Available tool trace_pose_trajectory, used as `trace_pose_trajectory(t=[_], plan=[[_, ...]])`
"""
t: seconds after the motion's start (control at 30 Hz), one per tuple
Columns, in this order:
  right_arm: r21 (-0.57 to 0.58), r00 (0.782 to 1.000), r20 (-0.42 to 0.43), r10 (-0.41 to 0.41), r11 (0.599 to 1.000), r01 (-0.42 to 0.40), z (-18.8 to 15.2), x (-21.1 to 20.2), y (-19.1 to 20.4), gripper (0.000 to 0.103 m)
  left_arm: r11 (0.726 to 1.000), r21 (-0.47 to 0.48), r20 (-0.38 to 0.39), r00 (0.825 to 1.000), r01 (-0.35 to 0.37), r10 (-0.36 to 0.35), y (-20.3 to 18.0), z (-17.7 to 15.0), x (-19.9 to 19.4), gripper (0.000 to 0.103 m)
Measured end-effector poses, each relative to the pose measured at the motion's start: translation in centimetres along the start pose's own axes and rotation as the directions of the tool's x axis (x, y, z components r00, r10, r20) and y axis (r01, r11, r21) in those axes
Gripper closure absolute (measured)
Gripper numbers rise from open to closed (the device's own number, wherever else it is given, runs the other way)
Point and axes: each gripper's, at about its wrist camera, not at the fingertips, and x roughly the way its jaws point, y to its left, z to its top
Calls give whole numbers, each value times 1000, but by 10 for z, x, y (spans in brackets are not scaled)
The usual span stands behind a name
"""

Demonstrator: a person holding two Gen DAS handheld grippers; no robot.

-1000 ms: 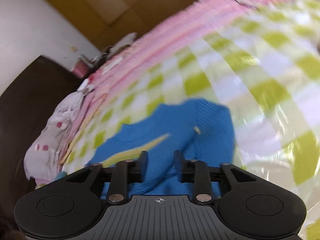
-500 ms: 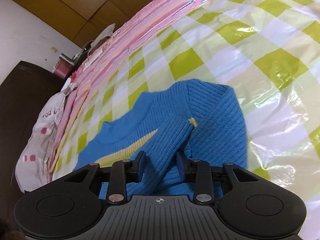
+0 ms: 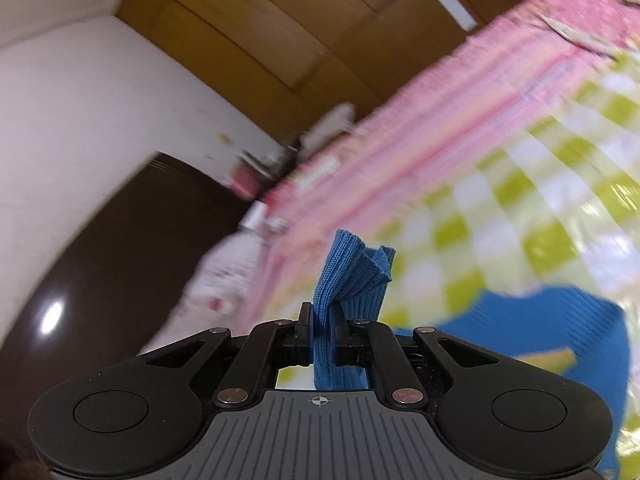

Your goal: Fold small clothes

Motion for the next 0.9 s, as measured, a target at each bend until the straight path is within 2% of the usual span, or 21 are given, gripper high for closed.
trace_pose_trajectory(t=[0.1,0.2,0.3,0.37,0.43,0.5,0.6,0.7,0.73,0.8,0.9], plan=[[-3,998,19,54,999,-54,7,-14,18,95,997,29,-16,998,-66,66,-6,4,20,2],[-12,997,31,65,998,-65,7,-25,22,95,988,0,-51,986,-156,156,2,5,34,5],[-27,999,42,34,999,-33,5,-32,10,95,974,-72,-91,973,-217,210,22,0,32,15],[-34,999,41,-8,999,9,-2,-35,-8,95,965,-99,-127,965,-242,229,35,-9,30,28],[-43,998,29,-62,997,63,-14,-38,-30,95,960,-115,-183,956,-255,231,47,-22,29,39],[-29,994,-16,-108,994,107,-31,-39,-54,95,957,-151,-240,948,-247,207,56,-38,29,44],[-7,977,-105,-188,982,188,-61,-36,-91,95,952,-195,-287,942,-235,173,63,-52,25,45],[-17,955,-172,-243,970,243,-84,-31,-113,94,959,-168,-284,942,-230,177,55,-51,21,45],[-18,951,-174,-254,967,255,-88,-31,-117,91,960,-160,-282,943,-230,178,54,-50,22,44],[-1,952,-175,-253,967,256,-91,-34,-123,90,960,-166,-286,943,-225,172,54,-50,19,44],[41,958,-166,-232,969,242,-87,-36,-127,83,957,-182,-296,941,-226,166,57,-50,21,44]])
